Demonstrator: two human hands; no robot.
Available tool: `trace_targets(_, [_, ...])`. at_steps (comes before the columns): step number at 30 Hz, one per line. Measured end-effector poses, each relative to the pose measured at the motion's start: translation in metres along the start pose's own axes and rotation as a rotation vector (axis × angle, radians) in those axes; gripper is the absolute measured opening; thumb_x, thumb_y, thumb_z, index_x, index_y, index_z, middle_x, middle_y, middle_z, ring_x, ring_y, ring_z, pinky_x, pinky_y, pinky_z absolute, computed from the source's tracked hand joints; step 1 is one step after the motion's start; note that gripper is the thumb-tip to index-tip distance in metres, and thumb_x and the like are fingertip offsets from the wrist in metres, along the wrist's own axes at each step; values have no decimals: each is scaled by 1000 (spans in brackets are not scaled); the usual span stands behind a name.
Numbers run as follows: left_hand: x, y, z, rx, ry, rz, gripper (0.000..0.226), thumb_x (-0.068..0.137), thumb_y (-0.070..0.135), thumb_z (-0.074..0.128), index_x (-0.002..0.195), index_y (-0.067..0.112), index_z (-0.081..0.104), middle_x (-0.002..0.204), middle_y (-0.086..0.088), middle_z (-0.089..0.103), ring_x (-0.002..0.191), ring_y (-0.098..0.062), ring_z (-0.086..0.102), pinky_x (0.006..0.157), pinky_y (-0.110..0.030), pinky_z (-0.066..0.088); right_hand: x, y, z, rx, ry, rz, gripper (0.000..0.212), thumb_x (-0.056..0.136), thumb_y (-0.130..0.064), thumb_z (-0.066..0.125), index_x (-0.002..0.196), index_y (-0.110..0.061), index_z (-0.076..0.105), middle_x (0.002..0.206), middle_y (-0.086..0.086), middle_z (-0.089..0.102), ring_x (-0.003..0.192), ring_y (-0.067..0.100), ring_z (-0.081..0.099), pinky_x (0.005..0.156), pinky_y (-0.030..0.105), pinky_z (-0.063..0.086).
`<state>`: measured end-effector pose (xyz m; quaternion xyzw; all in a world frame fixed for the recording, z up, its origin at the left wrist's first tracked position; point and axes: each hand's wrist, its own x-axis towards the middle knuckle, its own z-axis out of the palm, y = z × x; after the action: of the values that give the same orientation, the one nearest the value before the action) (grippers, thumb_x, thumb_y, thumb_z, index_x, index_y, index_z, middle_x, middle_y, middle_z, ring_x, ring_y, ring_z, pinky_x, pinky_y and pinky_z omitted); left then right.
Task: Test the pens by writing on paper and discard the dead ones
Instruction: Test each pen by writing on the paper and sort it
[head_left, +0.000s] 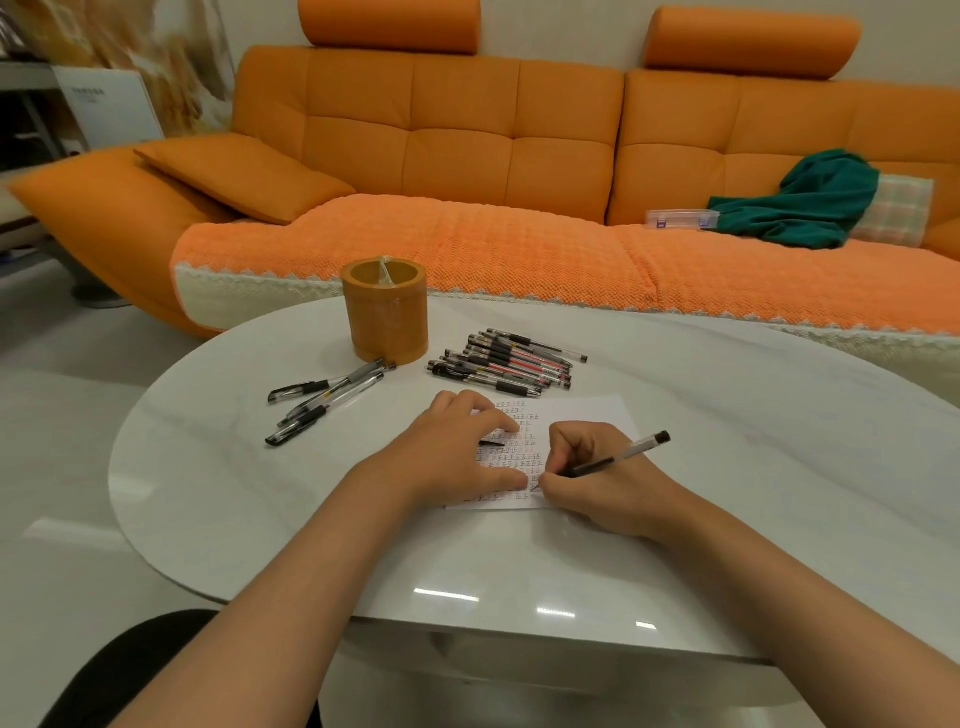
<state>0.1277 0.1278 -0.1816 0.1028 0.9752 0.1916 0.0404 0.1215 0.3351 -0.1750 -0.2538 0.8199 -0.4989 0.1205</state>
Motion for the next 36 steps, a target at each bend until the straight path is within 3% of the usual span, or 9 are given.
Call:
trace_targets(17, [3, -1, 0, 13, -24, -5, 74, 80, 70, 64, 144, 44, 39, 152, 9, 28, 141, -14, 18, 114, -39, 29, -2, 0, 3, -60, -2, -17, 21, 79, 4, 68, 67, 0, 52, 58, 9, 56, 49, 14, 48, 46, 25, 39])
trace_targets(22, [3, -1, 0, 19, -22, -8, 74, 80, 70, 63, 144, 45, 38, 152, 9, 28, 141, -14, 18, 114, -39, 28, -4, 1, 4, -25, 20, -17, 22, 80, 5, 68, 66, -3, 54, 55, -2, 58, 47, 13, 52, 46, 23, 42])
trace_targets(36, [2, -1, 0, -2, -18, -16, 74, 79, 70, 65, 144, 45, 40, 151, 10, 28, 141, -13, 18, 114, -39, 29, -4, 3, 4, -52, 9, -38, 20, 78, 4, 68, 67, 0, 52, 59, 10, 57, 48, 14, 49, 47, 25, 39])
